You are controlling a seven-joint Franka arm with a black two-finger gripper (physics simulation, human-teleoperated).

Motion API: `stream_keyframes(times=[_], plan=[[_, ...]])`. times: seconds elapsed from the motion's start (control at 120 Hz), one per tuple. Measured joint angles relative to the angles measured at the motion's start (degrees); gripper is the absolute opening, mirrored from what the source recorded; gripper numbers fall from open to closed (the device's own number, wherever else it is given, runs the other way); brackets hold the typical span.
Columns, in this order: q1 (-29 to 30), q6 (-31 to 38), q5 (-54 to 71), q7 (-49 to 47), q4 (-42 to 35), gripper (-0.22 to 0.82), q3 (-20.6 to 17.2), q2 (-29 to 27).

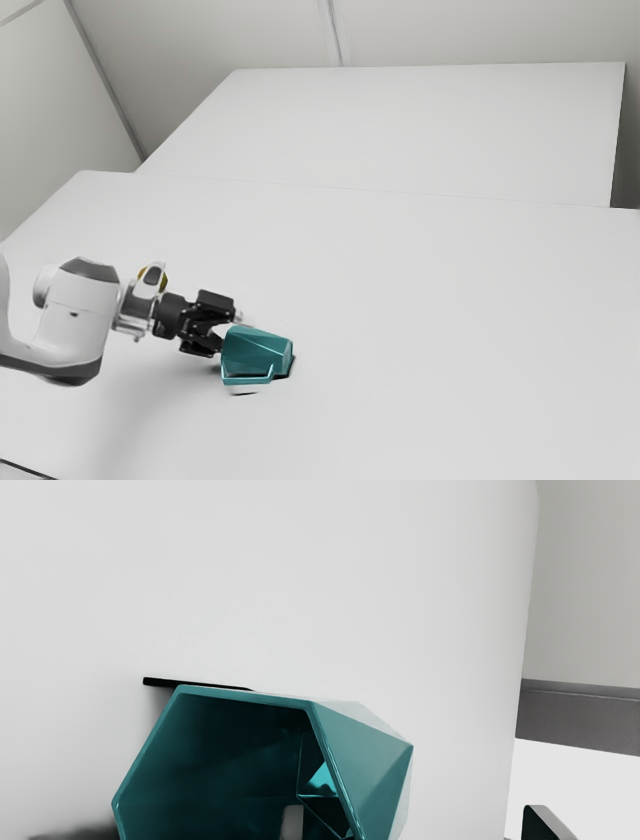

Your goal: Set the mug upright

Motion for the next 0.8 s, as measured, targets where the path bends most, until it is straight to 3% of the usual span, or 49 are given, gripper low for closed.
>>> stream_keyframes(times=[0.217, 0.342, 0.542, 0.8], plan=[[-0.57, 0.84, -0.78, 0.65, -0.36, 0.11, -0.03, 0.36], [-0.84, 1.19, -1.26, 0.91, -0.83, -0.02, -0.01, 0.4], [-1.07, 1.69, -1.33, 0.83, -0.9, -0.11, -0.07, 0.35], [-1.49, 1.72, -1.72, 0.52, 0.76, -0.16, -0.14, -1.99]])
